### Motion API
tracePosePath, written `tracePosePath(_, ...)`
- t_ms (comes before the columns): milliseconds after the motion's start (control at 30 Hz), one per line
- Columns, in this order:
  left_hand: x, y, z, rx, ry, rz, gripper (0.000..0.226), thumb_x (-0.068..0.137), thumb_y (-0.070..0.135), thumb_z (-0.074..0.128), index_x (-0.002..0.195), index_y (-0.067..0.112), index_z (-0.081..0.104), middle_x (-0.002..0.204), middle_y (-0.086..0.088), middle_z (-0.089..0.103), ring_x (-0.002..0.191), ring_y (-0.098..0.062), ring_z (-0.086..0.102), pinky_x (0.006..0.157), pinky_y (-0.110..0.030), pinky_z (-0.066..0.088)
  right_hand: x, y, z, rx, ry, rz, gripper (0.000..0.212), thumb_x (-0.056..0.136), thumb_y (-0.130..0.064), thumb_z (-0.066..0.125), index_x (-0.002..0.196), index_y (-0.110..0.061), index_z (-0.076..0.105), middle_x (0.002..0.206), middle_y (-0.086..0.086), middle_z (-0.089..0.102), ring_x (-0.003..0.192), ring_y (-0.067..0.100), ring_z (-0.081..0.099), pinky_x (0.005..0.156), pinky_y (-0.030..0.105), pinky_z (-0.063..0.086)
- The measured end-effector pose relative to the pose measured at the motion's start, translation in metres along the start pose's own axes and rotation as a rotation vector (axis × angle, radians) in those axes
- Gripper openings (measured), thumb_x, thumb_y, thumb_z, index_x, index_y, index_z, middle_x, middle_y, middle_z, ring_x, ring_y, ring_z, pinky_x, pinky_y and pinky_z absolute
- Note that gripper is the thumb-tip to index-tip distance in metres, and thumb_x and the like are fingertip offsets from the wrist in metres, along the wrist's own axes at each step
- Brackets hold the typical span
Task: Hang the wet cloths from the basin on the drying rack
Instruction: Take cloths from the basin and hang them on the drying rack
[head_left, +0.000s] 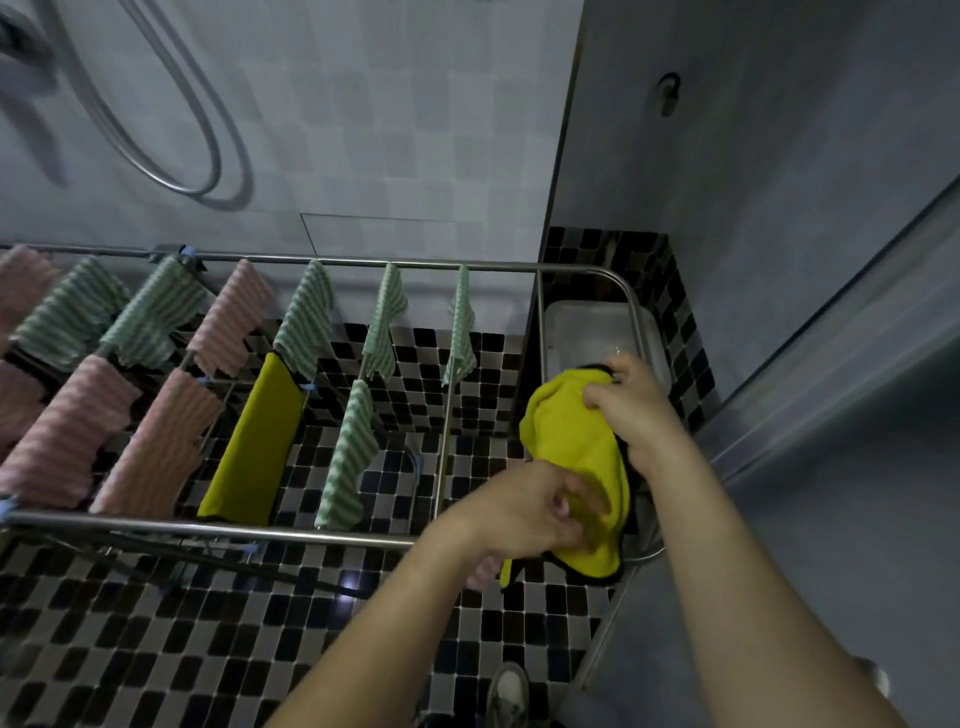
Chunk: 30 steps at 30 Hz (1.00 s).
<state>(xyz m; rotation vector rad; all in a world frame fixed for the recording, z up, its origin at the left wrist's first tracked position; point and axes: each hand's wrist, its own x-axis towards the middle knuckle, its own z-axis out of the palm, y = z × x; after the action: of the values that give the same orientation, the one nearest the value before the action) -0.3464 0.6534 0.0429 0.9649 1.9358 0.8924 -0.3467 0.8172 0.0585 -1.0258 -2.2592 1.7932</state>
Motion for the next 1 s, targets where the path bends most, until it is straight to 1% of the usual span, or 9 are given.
tracePosePath(167, 0.034, -0.013, -0.02, -0.026, 0.575, -0.125, 0.018, 0.091, 0.019, 0.06, 0.102, 0.024, 0.073, 0.089, 0.001, 0.073, 0.079, -0.016, 0.066, 0.073, -0.03, 0.054, -0.001, 0.017, -0.021, -0.097, -0.032, 0.009, 0.033, 0.081, 0.006, 0.052, 0.105, -0.017, 0.055, 0.095, 0.002, 0.057, 0.077, 0.016, 0.055, 0.062, 0.028, 0.044)
tracePosePath(233, 0.05, -0.02, -0.036, 0.009, 0.677, -0.2, 0.024, 0.094, 0.02, 0.056, 0.114, 0.025, 0.068, 0.097, -0.002, 0.073, 0.086, -0.021, 0.067, 0.073, -0.028, 0.05, -0.003, 0.019, -0.023, -0.11, -0.055, -0.013, 0.034, 0.082, 0.006, 0.052, 0.104, -0.02, 0.054, 0.098, 0.001, 0.058, 0.08, 0.017, 0.056, 0.064, 0.028, 0.045)
tracePosePath(333, 0.076, -0.03, -0.048, 0.097, 0.539, -0.211, 0.03, 0.096, 0.022, 0.054, 0.125, 0.024, 0.063, 0.117, -0.003, 0.068, 0.103, -0.022, 0.064, 0.084, -0.029, 0.049, -0.005, 0.022, -0.024, -0.014, -0.098, -0.002, 0.034, 0.082, 0.01, 0.052, 0.101, -0.018, 0.056, 0.099, 0.002, 0.059, 0.082, 0.017, 0.057, 0.065, 0.027, 0.046)
tracePosePath(433, 0.093, -0.035, -0.052, 0.134, 0.402, -0.191, 0.019, 0.093, 0.024, 0.061, 0.109, 0.021, 0.07, 0.109, -0.003, 0.07, 0.097, -0.019, 0.063, 0.082, -0.029, 0.049, -0.004, 0.024, -0.031, 0.134, -0.114, 0.02, 0.033, 0.08, 0.013, 0.053, 0.092, -0.017, 0.06, 0.097, 0.006, 0.059, 0.085, 0.019, 0.057, 0.069, 0.029, 0.046)
tracePosePath(567, 0.088, -0.037, -0.066, 0.133, 0.5, -0.155, 0.016, 0.095, 0.027, 0.057, 0.105, 0.018, 0.066, 0.099, -0.003, 0.068, 0.086, -0.016, 0.061, 0.072, -0.026, 0.048, -0.005, 0.026, -0.04, 0.27, -0.115, 0.115, 0.031, 0.079, 0.015, 0.052, 0.086, -0.013, 0.062, 0.086, 0.007, 0.06, 0.078, 0.019, 0.057, 0.066, 0.029, 0.045)
tracePosePath(700, 0.094, -0.016, -0.082, 0.301, 0.671, -0.016, 0.02, 0.094, 0.031, 0.059, 0.105, 0.016, 0.067, 0.099, -0.004, 0.069, 0.09, -0.018, 0.061, 0.072, -0.029, 0.048, -0.003, 0.032, -0.057, 0.044, 0.021, 0.075, 0.027, 0.083, 0.005, 0.057, 0.1, -0.015, 0.062, 0.098, 0.006, 0.06, 0.079, 0.013, 0.056, 0.065, 0.027, 0.046)
tracePosePath(867, 0.129, -0.006, -0.09, 0.377, 0.691, -0.068, 0.025, 0.092, 0.034, 0.06, 0.113, 0.021, 0.063, 0.104, -0.007, 0.068, 0.091, -0.026, 0.064, 0.074, -0.035, 0.053, 0.007, 0.042, -0.057, -0.412, 0.377, -0.118, 0.048, 0.082, -0.014, 0.068, 0.126, -0.023, 0.052, 0.12, 0.002, 0.055, 0.108, 0.025, 0.055, 0.09, 0.042, 0.051)
tracePosePath(933, 0.135, -0.013, -0.085, 0.387, 0.663, -0.151, 0.03, 0.092, 0.031, 0.06, 0.12, 0.023, 0.056, 0.111, -0.01, 0.064, 0.093, -0.03, 0.063, 0.076, -0.039, 0.054, 0.005, 0.046, -0.048, -0.501, 0.39, -0.147, 0.04, 0.083, -0.017, 0.068, 0.119, -0.026, 0.053, 0.119, 0.004, 0.057, 0.105, 0.021, 0.056, 0.085, 0.039, 0.053)
tracePosePath(1000, 0.126, -0.019, -0.076, 0.404, 0.639, -0.179, 0.02, 0.091, 0.024, 0.06, 0.111, 0.021, 0.059, 0.107, -0.008, 0.065, 0.091, -0.028, 0.063, 0.071, -0.036, 0.051, -0.004, 0.045, -0.04, -0.494, 0.215, -0.162, 0.015, 0.087, -0.019, 0.066, 0.099, -0.025, 0.059, 0.101, -0.002, 0.065, 0.088, 0.011, 0.061, 0.07, 0.024, 0.05)
